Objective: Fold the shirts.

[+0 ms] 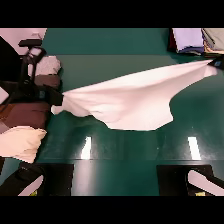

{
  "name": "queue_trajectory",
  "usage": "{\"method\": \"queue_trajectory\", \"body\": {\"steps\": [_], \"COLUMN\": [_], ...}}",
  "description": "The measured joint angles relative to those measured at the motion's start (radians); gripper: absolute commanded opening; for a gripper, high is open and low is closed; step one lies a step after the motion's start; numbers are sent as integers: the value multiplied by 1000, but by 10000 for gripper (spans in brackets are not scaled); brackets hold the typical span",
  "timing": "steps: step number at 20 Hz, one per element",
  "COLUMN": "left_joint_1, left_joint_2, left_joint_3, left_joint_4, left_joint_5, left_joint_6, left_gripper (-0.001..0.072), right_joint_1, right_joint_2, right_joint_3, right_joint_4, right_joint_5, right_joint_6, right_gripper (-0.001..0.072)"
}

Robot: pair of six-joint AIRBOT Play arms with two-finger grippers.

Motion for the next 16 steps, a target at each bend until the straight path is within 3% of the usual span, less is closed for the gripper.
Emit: {"method": "queue_trajectory", "body": {"steps": [1, 2, 3, 8, 12, 16], "left_joint_1": [0, 0, 0, -2, 3, 57], "left_joint_2": [0, 0, 0, 0, -11, -88], "left_joint_3": [-26, -47, -66, -120, -124, -117], "left_joint_4": [-20, -43, -73, -239, -208, -178], "left_joint_5": [-26, -55, -85, -103, 50, 124], "left_joint_6": [1, 5, 15, 48, -3, -47], "left_gripper": [74, 364, 532, 534, 534, 534], "right_joint_1": [8, 17, 27, 50, 56, 58], "right_joint_2": [9, 25, 48, 157, 192, 201], "right_joint_3": [-35, -71, -114, -283, -340, -356], "right_joint_4": [-5, -18, -39, -108, -115, -116], "right_joint_5": [0, -4, -10, -30, -33, -28], "right_joint_6": [-3, -4, -6, -8, -9, -9], "right_gripper": [15, 16, 15, 15, 15, 16]}}
